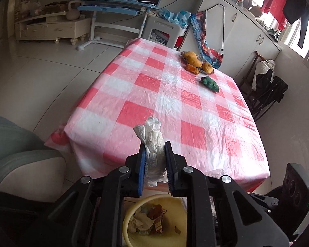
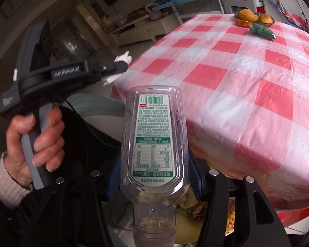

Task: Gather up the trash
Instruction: 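Carry bottle and tissue over the yellow basin and open both tools to drop them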

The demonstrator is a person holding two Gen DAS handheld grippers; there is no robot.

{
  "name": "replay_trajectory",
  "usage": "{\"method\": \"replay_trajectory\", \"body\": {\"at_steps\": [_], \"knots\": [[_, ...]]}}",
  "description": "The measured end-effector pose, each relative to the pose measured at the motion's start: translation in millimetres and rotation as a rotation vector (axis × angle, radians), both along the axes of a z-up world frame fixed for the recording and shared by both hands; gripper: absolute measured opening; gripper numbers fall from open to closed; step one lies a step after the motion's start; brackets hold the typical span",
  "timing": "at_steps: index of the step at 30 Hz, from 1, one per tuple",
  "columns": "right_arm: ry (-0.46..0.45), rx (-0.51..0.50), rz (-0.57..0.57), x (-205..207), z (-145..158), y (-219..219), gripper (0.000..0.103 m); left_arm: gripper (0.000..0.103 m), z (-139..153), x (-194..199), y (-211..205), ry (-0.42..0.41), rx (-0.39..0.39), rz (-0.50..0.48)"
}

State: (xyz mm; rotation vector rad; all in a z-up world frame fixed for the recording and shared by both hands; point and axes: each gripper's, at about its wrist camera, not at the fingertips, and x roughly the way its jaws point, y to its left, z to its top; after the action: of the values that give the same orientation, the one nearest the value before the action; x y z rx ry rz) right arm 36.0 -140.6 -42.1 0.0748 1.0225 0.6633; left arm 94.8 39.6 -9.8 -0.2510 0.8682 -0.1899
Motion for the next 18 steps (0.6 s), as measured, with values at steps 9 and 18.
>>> {"method": "replay_trajectory", "body": {"at_steps": [9, 18], "knots": [[-0.096, -0.07, -0.206, -13, 13, -27, 0.066, 0.017, -15, -48, -15, 0.042, 0.011, -0.043], [-0.386, -0.029, -0.416, -31, 65, -51, 0.085, 0.04, -42, -74, -52, 0.151, 0.113, -0.2]]}}
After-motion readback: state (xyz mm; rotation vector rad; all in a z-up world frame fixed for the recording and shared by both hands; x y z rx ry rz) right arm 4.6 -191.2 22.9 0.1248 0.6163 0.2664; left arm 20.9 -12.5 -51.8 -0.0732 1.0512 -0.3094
